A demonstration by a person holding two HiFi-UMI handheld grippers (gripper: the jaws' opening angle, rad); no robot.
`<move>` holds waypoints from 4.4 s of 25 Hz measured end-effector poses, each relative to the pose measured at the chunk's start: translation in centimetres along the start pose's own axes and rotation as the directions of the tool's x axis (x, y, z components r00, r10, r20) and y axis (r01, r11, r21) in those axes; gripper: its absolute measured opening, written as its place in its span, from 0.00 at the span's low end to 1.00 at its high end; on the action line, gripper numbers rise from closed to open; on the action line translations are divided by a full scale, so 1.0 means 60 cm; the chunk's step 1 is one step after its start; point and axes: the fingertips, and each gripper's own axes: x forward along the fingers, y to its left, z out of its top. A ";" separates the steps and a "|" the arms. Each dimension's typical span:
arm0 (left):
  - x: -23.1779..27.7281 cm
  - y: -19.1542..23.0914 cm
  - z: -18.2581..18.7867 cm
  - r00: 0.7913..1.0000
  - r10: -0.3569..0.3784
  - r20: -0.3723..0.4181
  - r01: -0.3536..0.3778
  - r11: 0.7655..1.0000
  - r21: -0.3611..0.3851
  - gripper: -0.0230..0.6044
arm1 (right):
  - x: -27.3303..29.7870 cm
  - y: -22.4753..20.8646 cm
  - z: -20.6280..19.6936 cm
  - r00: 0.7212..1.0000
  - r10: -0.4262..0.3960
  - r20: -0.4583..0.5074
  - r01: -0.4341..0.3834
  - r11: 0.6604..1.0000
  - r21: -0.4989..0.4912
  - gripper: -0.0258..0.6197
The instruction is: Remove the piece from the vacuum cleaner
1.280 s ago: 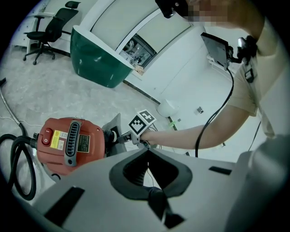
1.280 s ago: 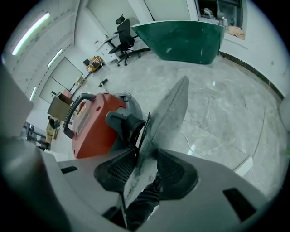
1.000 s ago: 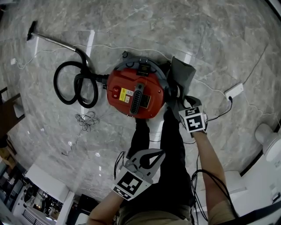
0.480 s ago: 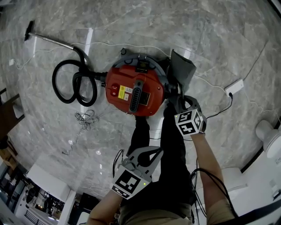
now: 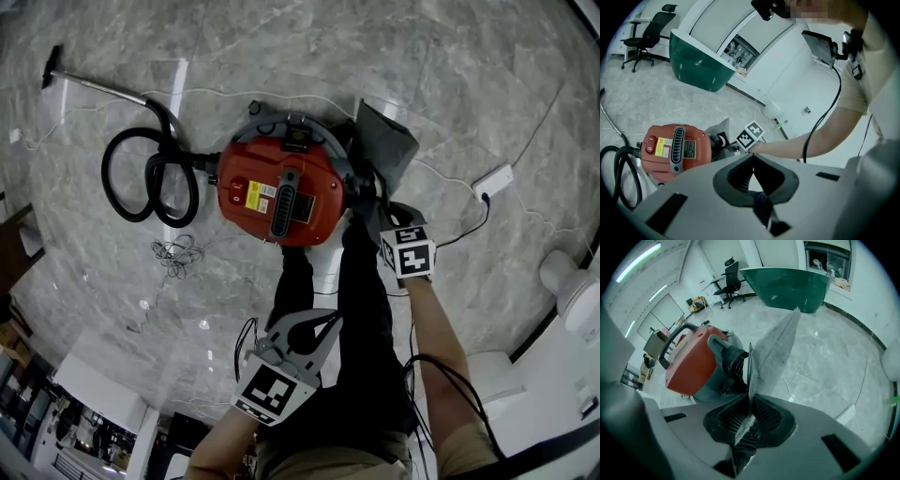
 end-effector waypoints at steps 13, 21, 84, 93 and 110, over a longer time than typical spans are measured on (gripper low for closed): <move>0.005 0.030 0.009 0.999 0.028 -0.016 -0.027 0.998 0.054 0.04 | -0.012 -0.018 0.002 0.999 0.039 0.029 -0.037 0.995 -0.092 0.10; 0.007 0.040 0.015 1.000 0.028 -0.008 -0.027 0.998 0.064 0.04 | -0.014 -0.030 0.009 0.995 -0.075 0.061 0.084 0.983 -0.163 0.10; -0.247 -0.078 0.118 0.988 0.064 0.142 -0.109 0.934 0.340 0.04 | -0.584 -0.109 0.157 0.826 -0.183 0.533 -0.185 0.806 0.563 0.08; -0.330 -0.159 0.180 0.978 0.012 0.207 -0.111 0.872 0.476 0.04 | -0.690 -0.006 0.163 0.731 -0.147 0.667 -0.381 0.722 0.577 0.08; -0.466 -0.201 0.185 0.976 -0.028 0.215 -0.079 0.878 0.473 0.04 | -0.806 0.163 0.133 0.568 -0.095 0.818 -0.650 0.559 0.516 0.08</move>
